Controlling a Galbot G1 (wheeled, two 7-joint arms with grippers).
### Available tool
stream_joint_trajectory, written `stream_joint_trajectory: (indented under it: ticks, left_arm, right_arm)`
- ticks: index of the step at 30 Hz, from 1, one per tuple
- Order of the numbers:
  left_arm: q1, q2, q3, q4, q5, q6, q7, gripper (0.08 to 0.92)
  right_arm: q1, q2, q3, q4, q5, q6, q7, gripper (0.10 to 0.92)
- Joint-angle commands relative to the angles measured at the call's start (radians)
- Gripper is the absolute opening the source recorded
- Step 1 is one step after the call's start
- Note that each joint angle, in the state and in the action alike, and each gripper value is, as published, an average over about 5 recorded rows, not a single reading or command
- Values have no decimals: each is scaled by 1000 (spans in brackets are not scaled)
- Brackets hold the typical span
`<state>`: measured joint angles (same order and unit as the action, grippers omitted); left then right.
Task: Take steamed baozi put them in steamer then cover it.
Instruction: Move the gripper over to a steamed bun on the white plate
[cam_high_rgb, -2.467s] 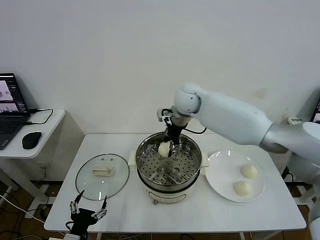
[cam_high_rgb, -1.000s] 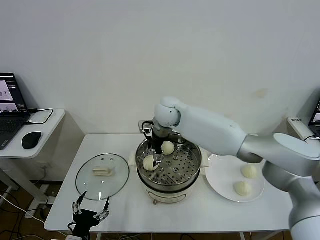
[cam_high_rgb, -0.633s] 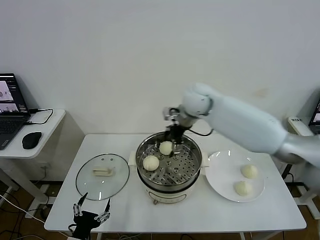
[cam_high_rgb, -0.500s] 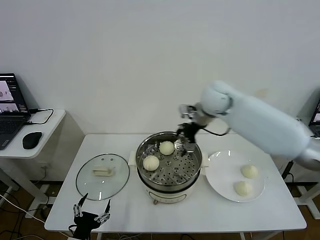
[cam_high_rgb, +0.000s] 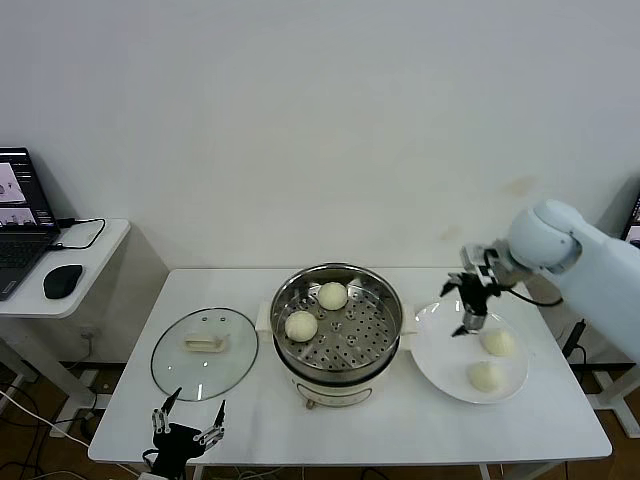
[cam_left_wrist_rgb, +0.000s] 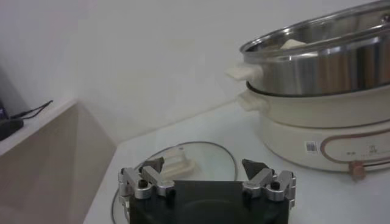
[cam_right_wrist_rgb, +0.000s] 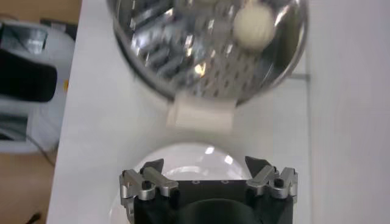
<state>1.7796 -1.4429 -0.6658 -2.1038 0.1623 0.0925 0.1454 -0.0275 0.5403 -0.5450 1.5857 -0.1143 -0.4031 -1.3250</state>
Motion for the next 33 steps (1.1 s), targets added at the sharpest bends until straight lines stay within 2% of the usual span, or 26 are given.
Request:
stream_joint_trajectory:
  ticks: [1,17,33]
  left_arm:
    - [8,-1,0,3,0,1,2,823]
    - [-14,9,-26,43,-2,11,13,823]
    - [-36,13,-26,71,-2,16,18,823]
  right_arm:
    - [-190,-16,70,-65,-168,46,9,823]
    - [-206,138,51,-233,-269,91,20,823]
    - [-225,110,44,-257,-264,110,5,822]
